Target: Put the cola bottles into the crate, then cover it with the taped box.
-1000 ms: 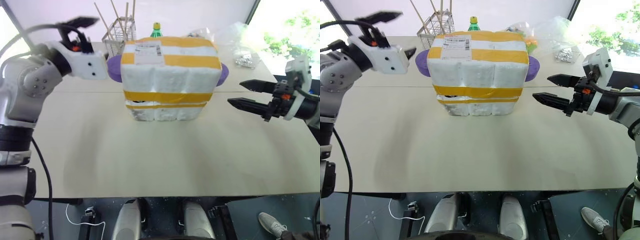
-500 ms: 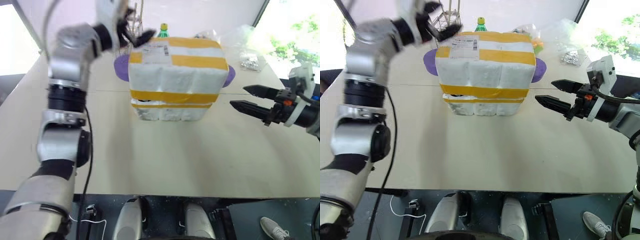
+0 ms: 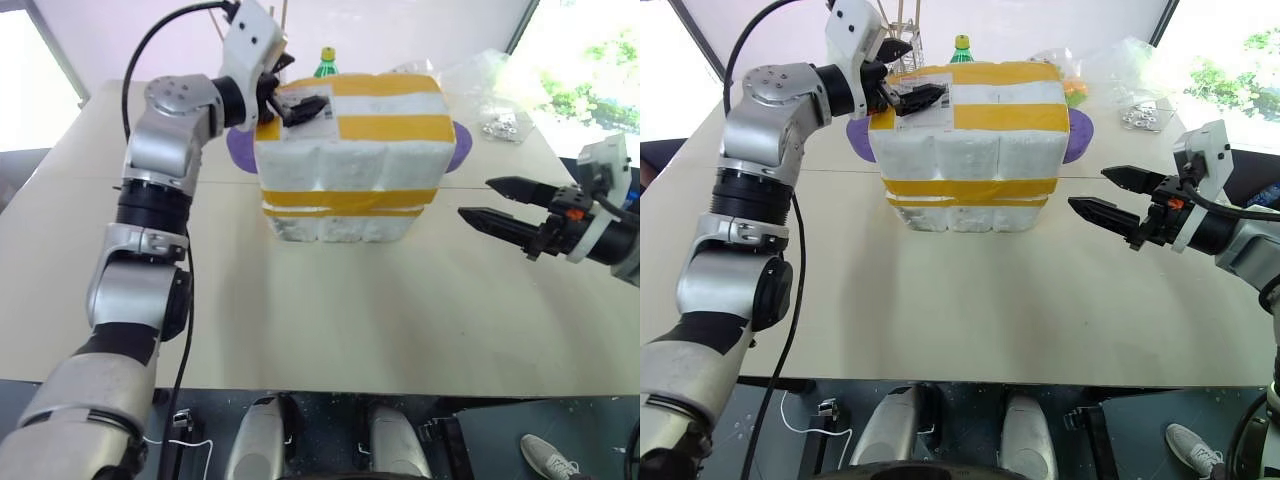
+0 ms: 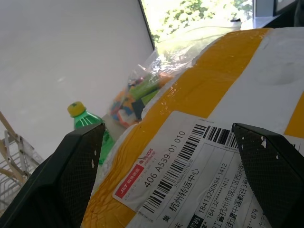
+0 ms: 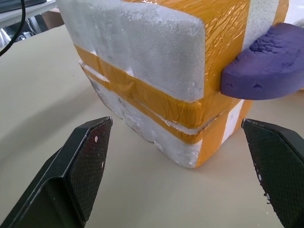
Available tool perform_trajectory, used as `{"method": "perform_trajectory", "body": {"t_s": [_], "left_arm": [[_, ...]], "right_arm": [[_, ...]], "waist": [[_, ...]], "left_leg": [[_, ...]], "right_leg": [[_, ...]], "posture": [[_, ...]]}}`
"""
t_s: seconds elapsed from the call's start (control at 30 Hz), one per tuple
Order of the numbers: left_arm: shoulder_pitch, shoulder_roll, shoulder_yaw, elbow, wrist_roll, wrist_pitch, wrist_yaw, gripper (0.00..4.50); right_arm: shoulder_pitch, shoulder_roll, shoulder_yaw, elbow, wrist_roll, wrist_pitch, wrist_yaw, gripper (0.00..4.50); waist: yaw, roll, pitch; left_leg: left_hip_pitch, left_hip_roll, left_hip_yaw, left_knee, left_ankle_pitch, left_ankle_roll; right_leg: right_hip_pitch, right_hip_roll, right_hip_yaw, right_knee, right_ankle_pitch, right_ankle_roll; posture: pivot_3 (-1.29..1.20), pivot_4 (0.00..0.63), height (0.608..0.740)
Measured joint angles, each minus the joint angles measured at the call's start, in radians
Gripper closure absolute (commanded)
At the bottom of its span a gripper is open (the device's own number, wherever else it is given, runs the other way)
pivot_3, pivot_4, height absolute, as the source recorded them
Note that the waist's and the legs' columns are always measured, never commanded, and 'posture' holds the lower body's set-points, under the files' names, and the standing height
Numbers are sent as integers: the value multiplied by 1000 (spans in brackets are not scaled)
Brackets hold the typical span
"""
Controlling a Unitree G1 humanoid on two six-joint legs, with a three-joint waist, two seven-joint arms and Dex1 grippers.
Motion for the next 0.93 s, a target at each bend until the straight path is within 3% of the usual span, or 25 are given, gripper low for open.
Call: {"method": "perform_trajectory", "body": {"t_s": [0.17,0.33,0.4,0.47,0.57,0.7,0.93], "left_arm": [[-13,78,140,-119,-179,139,-54,19],[44,261,233,-298,-370,384,-169,19],[138,346,241,-375,-439,456,-251,19],[398,540,262,-497,-498,490,-425,19],[637,681,290,-523,-500,489,-543,19],[796,748,355,-526,-454,373,-573,19],[867,750,384,-527,-430,262,-548,19]], "right_arm": [[-18,11,22,19,-1,-2,-1,0],[-30,12,50,45,-7,-13,15,0],[-27,6,54,50,-21,-22,28,0],[-19,-21,67,57,-31,-34,67,0],[-1,-51,60,81,-56,-58,113,0],[-1,-85,64,106,-82,-95,177,0],[-8,-101,103,154,-139,-141,235,0]], "waist": [[-9,0,0],[-24,0,0],[-26,1,0],[-40,4,1],[-42,3,2],[-27,3,2],[-26,3,2]], "left_leg": [[0,0,-1,0,0,-1],[0,0,-2,-1,2,-4],[2,1,-2,-2,3,-4],[3,1,0,-4,2,-5],[2,2,-1,-4,0,-1],[2,2,-1,-3,-1,-1],[1,2,0,-4,-1,-1]], "right_leg": [[0,0,0,0,0,0],[0,0,0,0,0,0],[0,0,1,1,0,0],[-1,0,3,1,-1,-1],[-1,0,1,0,-1,-2],[0,-1,1,-3,-3,-6],[-2,-3,1,-3,-3,-6]], "posture": [[0,150,736],[0,150,736],[0,150,736],[0,150,736],[0,150,736],[0,150,736],[0,150,736]]}}
